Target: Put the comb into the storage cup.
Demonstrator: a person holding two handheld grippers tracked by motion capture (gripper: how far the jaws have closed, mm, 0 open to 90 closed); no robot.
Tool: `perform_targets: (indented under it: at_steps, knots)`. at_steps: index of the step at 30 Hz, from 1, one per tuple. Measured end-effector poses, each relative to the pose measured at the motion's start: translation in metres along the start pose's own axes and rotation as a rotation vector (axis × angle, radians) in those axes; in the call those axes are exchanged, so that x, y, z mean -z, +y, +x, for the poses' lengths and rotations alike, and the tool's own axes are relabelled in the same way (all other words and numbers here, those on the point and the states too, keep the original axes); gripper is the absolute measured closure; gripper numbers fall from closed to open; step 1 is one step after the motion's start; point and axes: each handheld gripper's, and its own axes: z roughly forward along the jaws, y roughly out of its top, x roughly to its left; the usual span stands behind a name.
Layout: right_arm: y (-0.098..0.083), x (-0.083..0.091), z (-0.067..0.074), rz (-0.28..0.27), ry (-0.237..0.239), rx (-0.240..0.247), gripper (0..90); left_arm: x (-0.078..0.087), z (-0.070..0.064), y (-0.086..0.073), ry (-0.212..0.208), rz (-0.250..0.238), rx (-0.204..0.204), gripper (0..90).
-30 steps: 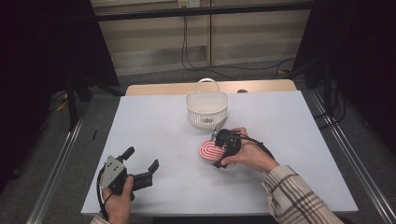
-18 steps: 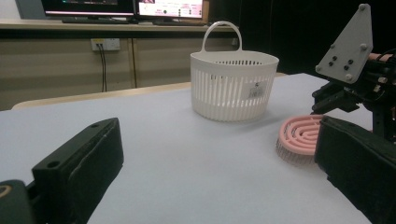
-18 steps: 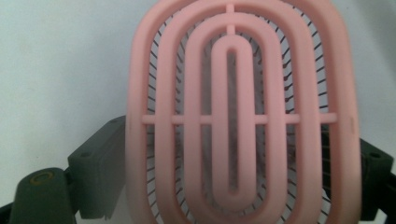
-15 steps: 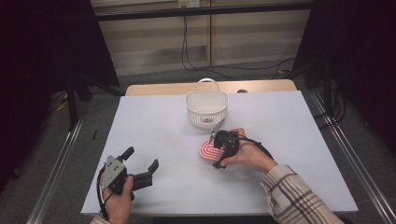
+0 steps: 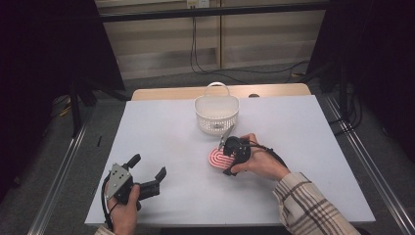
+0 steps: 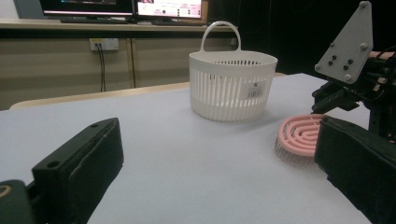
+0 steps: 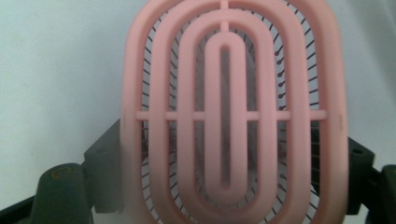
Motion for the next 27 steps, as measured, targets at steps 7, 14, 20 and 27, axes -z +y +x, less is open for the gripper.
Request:
perform_targets:
  at_steps: [7,14,20,27]
  knots:
    - [-0.001,0.002,-0.001,0.007,-0.003,-0.022,20.1,0.000,0.000,0.000,0.000,0.002,0.000,1.5]
    - [-0.002,0.007,-0.001,0.004,-0.005,-0.029,20.2,0.000,0.000,0.000,-0.001,0.004,0.000,1.5]
    - [-0.002,0.013,-0.003,-0.003,-0.014,-0.037,20.1,0.000,0.000,0.000,-0.003,0.001,-0.002,1.5]
    - [-0.001,0.019,-0.002,-0.004,-0.012,-0.035,20.1,0.000,0.000,0.000,0.001,0.000,-0.003,1.5]
